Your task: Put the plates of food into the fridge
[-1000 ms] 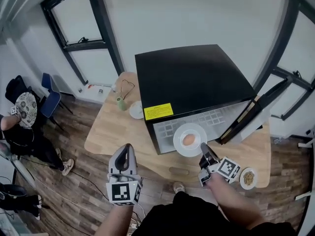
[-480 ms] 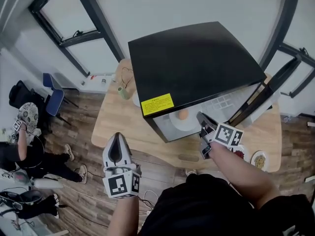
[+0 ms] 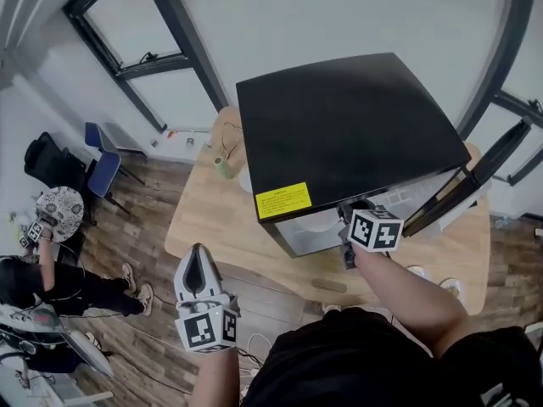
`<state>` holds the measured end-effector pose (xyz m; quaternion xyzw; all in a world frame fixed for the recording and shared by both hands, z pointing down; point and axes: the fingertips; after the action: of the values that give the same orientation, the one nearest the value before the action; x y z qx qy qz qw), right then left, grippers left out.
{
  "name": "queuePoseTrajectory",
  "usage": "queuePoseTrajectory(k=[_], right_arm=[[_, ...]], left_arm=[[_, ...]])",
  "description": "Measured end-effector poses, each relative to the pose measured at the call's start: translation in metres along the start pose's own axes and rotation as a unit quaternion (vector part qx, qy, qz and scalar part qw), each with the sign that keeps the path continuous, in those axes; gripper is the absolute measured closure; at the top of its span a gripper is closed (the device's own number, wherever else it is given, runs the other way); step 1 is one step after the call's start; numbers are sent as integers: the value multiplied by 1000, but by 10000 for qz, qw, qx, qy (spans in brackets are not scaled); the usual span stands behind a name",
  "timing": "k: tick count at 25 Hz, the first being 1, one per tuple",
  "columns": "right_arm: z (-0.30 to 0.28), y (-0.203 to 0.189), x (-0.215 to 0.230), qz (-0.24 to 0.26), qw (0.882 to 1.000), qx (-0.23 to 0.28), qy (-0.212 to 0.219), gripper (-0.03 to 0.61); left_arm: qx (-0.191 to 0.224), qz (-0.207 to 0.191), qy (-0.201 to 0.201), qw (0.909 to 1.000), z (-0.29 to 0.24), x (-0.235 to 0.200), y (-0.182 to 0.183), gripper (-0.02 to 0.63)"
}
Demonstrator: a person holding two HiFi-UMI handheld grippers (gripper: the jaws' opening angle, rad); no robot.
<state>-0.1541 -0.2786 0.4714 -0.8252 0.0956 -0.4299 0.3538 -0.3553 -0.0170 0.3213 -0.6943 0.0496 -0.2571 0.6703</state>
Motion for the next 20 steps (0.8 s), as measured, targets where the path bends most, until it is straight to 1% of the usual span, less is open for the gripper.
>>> queuePoseTrajectory(k=[3, 6, 8, 14, 18, 20], right_arm=[[-10, 2, 0, 266, 9993, -151, -195, 526], [-17, -2, 3, 352, 9983, -281, -359, 517], [-19, -2, 4, 434, 9980, -256, -388, 512], [-9, 6, 8, 694, 9969, 95, -346, 505], [16, 11, 1, 989, 9934, 473, -352, 505], [30, 15, -3, 1097, 9912, 657, -356, 505]], left_arm=[[-16, -14, 123, 9999, 3, -8, 2, 609], [-61, -19, 157, 9999, 7, -11, 1, 609], [-71, -28, 178, 9998, 8, -11, 1, 609], [-120, 10, 99, 9999, 15, -4, -3, 609], [-73, 96, 39, 9999, 26, 0, -4, 609], [-13, 30, 57, 10000, 29, 1, -2, 609]])
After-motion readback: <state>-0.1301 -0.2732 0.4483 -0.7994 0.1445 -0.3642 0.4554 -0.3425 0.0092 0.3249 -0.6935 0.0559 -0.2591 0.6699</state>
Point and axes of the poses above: the fingertips, and each gripper's own axes: z backward along the fingers, x to its right, y out of its top, and after that the axes turned 14 degrees about -z, right-handed
